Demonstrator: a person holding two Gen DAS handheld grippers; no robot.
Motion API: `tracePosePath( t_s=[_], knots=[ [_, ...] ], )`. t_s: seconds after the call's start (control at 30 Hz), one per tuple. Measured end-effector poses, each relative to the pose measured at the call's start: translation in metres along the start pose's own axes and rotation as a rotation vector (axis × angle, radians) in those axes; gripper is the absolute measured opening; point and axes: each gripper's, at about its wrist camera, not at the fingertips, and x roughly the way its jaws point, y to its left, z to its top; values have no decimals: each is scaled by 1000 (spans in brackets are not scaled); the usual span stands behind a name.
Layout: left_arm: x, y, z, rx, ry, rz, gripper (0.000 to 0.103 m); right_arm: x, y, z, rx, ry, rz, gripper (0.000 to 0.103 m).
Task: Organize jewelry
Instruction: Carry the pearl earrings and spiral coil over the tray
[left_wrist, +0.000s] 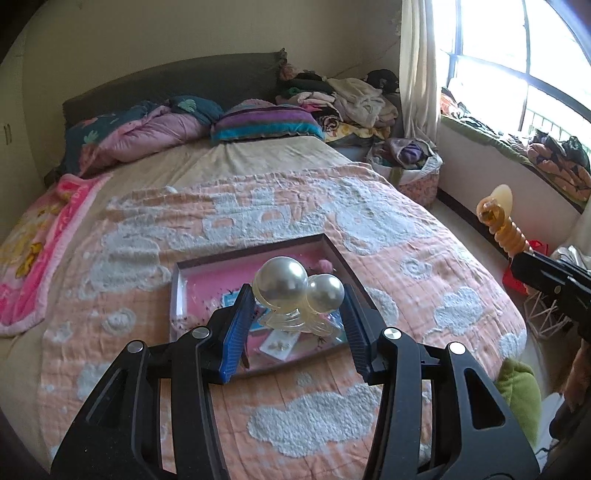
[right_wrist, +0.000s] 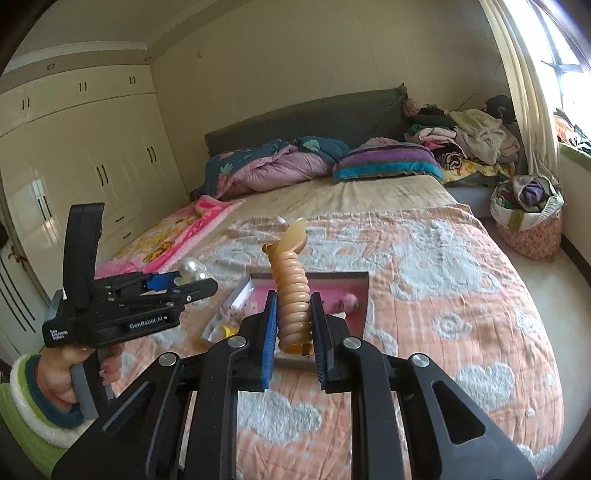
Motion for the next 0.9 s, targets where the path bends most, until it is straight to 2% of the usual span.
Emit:
tracePosePath(
  t_s=[0.47,0.9],
  knots=[
    [45,25,2,-21,61,30,39,58,-4,28,7,41,1,17],
    [103,48,-17,-59,155,28,39,144,-26,4,39,178,-42,17]
  ],
)
